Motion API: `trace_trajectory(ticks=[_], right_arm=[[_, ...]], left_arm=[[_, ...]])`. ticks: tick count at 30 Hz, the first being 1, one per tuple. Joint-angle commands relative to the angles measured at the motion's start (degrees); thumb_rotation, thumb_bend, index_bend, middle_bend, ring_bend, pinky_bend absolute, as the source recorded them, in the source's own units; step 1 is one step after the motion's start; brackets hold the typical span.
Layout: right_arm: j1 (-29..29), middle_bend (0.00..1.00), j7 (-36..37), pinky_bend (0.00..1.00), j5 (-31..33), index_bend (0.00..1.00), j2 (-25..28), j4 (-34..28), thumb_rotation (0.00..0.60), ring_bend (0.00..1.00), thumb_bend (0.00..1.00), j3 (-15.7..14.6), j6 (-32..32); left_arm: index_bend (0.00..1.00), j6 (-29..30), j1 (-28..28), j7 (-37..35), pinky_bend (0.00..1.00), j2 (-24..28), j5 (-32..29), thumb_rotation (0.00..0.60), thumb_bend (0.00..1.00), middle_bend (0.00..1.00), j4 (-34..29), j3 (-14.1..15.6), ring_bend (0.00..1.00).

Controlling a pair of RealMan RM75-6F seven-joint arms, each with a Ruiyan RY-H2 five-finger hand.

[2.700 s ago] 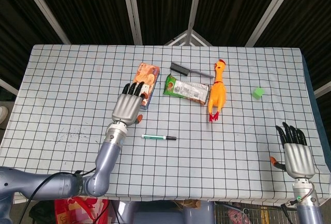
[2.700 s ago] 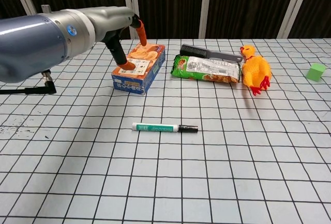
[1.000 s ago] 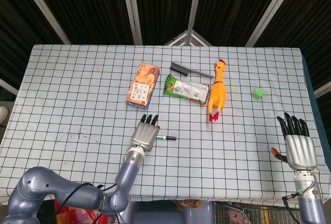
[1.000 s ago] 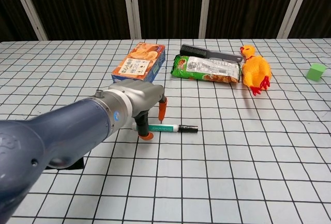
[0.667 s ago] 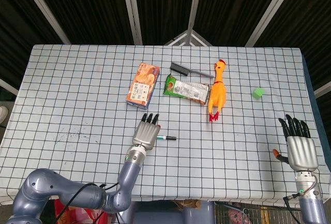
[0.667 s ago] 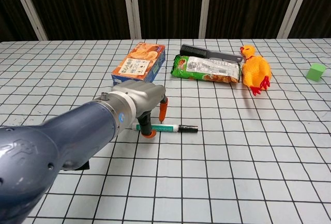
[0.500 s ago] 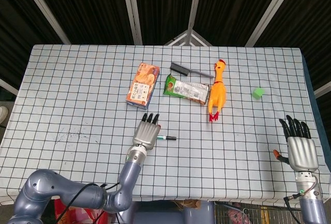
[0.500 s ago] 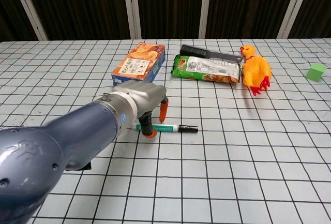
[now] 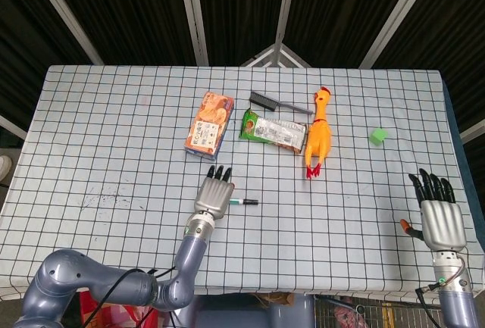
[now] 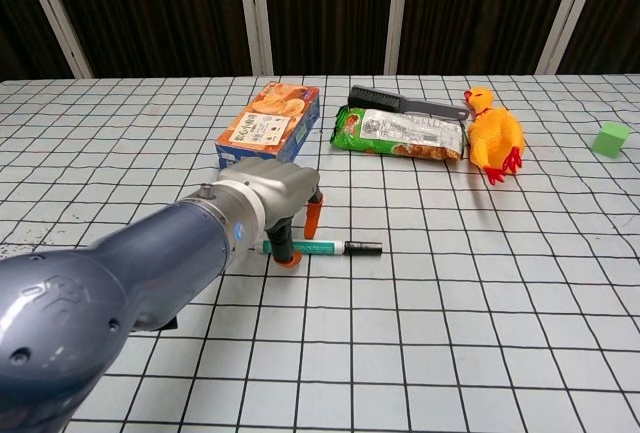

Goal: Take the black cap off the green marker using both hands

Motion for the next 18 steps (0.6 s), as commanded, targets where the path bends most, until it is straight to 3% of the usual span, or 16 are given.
trace_trajectory(ticks=[1,18], right_arm=[[0.0,0.0,-0.1,0.07,0.2,0.11,-0.1,0.2,0.6,0.0,0.21,0.0,-0.2],[0.0,0.0,1.0,0.07,0.8,0.11,-1.2,2.4,0.6,0.0,0.21,-0.1,-0.9]], left_arm=[[0.47,-0.1,0.1,0.3,0.0,-0.1,0.0,0.6,0.47,0.05,0.5,0.2,0.0],[0.53,-0.7,0.3,1.3,0.0,-1.6,0.9,0.6,0.5,0.1,2.1,-0.4,0.0]])
